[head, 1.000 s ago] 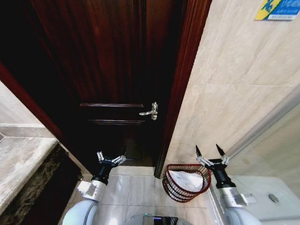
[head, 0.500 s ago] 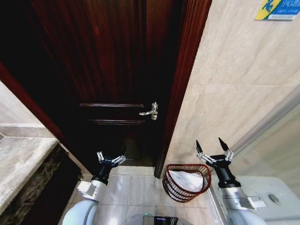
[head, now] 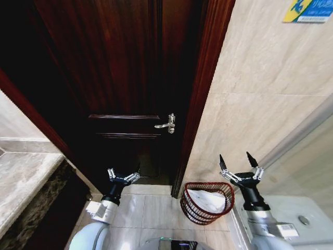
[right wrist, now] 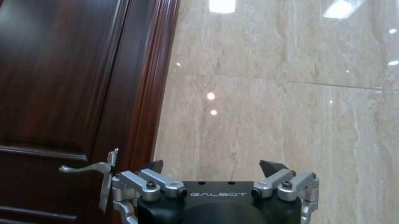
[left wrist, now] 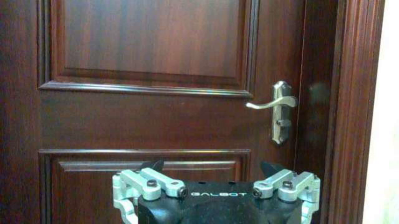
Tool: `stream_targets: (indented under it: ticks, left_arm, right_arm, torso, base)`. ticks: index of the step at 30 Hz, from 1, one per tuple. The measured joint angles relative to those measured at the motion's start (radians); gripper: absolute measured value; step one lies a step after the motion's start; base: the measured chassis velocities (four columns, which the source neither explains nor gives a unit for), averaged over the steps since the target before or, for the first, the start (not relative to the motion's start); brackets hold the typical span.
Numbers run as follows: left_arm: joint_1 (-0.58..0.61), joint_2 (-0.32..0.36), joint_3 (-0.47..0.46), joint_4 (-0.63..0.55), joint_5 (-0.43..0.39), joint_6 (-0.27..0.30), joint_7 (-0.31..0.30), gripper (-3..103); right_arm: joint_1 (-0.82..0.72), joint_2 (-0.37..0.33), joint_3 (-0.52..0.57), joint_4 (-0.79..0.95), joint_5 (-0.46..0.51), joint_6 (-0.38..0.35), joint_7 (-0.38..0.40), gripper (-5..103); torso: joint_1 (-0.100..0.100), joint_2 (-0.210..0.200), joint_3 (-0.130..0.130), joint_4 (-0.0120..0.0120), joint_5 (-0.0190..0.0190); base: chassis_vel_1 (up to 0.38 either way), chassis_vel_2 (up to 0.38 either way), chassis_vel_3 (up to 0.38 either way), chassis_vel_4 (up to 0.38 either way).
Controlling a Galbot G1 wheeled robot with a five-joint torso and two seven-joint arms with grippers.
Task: Discard the used towel into the hamper.
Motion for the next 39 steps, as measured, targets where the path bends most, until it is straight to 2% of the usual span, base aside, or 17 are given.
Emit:
stream_targets:
  ticks: [8, 11, 17, 31, 39]
  left_arm:
    - [0.000, 0.000, 0.000, 0.000, 0.000, 0.000, 0.000, 100]
    - [0.000, 0.000, 0.000, 0.000, 0.000, 0.000, 0.000, 100]
    - [0.000, 0.000, 0.000, 0.000, 0.000, 0.000, 0.000, 100]
    - [0.000, 0.000, 0.000, 0.000, 0.000, 0.000, 0.000, 100]
    - [0.000, 0.000, 0.000, 0.000, 0.000, 0.000, 0.000, 100]
  right_arm:
    - [-0.001, 0.000, -0.002, -0.004, 0.007, 0.006, -0.001, 100]
    - [0.013, 0.000, -0.001, -0.020, 0.046, 0.051, -0.005, 100]
    - [0.020, 0.001, 0.011, -0.018, 0.061, 0.083, -0.013, 100]
    - [0.017, 0.000, 0.013, 0.006, 0.081, 0.088, -0.016, 100]
    - [0.017, -0.003, 0.014, 0.011, 0.084, 0.086, -0.019, 100]
  torso:
    - [0.000, 0.000, 0.000, 0.0000, 0.0000]
    - [0.000, 0.000, 0.000, 0.0000, 0.0000]
    - [0.000, 0.000, 0.000, 0.0000, 0.0000]
    - [0.000, 0.000, 0.000, 0.0000, 0.0000]
    - [0.000, 0.000, 0.000, 0.0000, -0.0001]
  base:
    - [0.000, 0.000, 0.000, 0.000]
    - [0.000, 0.000, 0.000, 0.000]
    - [0.000, 0.000, 0.000, 0.000]
    - [0.021, -0.015, -0.017, 0.020]
    - [0.166, -0.160, -0.169, 0.158]
